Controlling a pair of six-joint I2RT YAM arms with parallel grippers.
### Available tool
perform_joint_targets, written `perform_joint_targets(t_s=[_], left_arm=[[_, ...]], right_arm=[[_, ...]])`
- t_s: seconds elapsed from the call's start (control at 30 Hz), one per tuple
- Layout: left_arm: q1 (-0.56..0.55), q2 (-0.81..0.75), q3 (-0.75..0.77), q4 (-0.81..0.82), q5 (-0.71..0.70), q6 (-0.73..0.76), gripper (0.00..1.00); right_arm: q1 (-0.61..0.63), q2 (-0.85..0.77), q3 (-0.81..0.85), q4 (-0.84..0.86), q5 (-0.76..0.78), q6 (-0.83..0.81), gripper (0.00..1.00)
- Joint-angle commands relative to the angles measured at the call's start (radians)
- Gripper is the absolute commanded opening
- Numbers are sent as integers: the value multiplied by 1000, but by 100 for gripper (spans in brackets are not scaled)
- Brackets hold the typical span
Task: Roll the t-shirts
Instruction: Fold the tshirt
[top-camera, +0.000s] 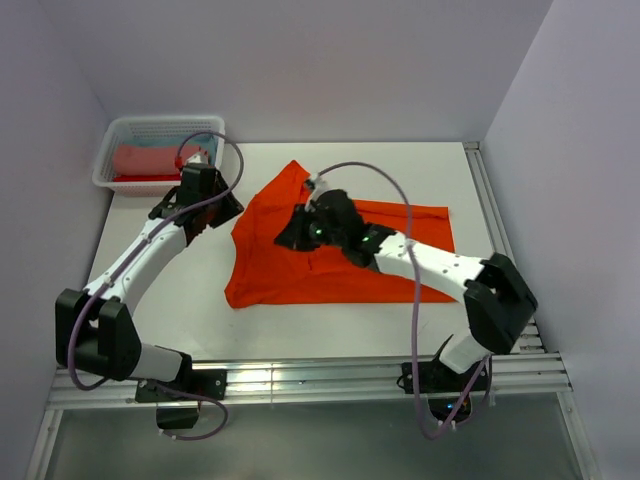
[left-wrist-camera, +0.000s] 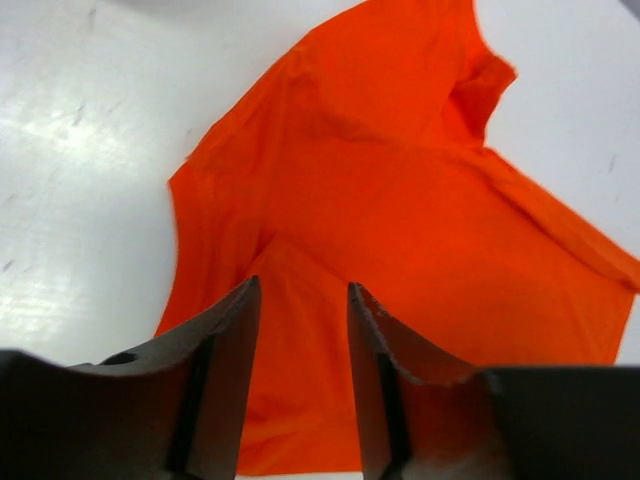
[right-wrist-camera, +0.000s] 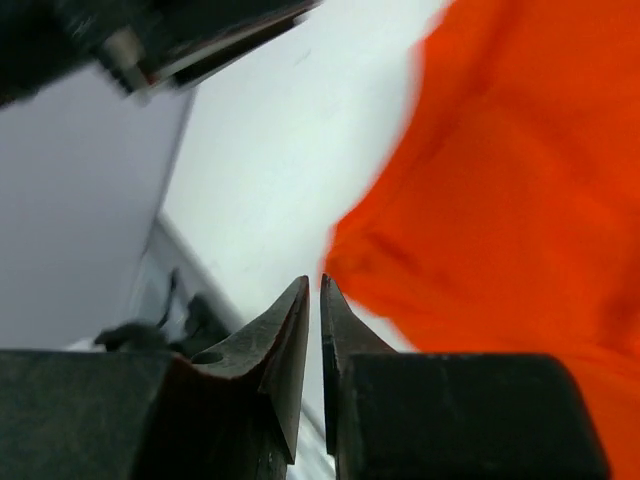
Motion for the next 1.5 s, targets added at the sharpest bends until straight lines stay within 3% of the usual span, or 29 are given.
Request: perform_joint_targets(t_s=[0.0,0.17,0.27,0.37,0.53,0.63,0.73,0.9,1.03,1.13,1.33,1.47], left_arm=[[-5,72,80,115,57,13,47],[-7,208,214,175,86,38,55],[-7,334,343,176,92,67,55],[-7,454,454,199,72,117,74],[-7,697,693,176,64,189,79],[-4,825,839,144,91,193,93],[4,935,972,119,155,171,91],[29,1032,1028,234,293,154,83],[38,1103,1089,262,366,189,83],[39,1158,1141,274,399,215,83],[41,1202,1100,452,419,228,80],[42,1274,1188,432,445,210,75]], right_arm=[[-122,-82,-47,-185,157,-70,17],[-317,-167,-54,-276,235,-104,24],[-380,-181,-37,-309,282,-116,28],[-403,-207,-40,-308,273,-111,27],[-429,-284,-70,-287,301,-113,27],[-458,-303,-73,-290,316,-121,27],[-494,-330,-102,-276,326,-124,26],[-543,-377,-169,-254,362,-137,25],[-595,-415,-221,-213,381,-124,24],[-650,-432,-264,-169,346,-92,24],[-676,-459,-336,-104,310,-79,23],[-690,-448,-346,-102,266,-70,23]])
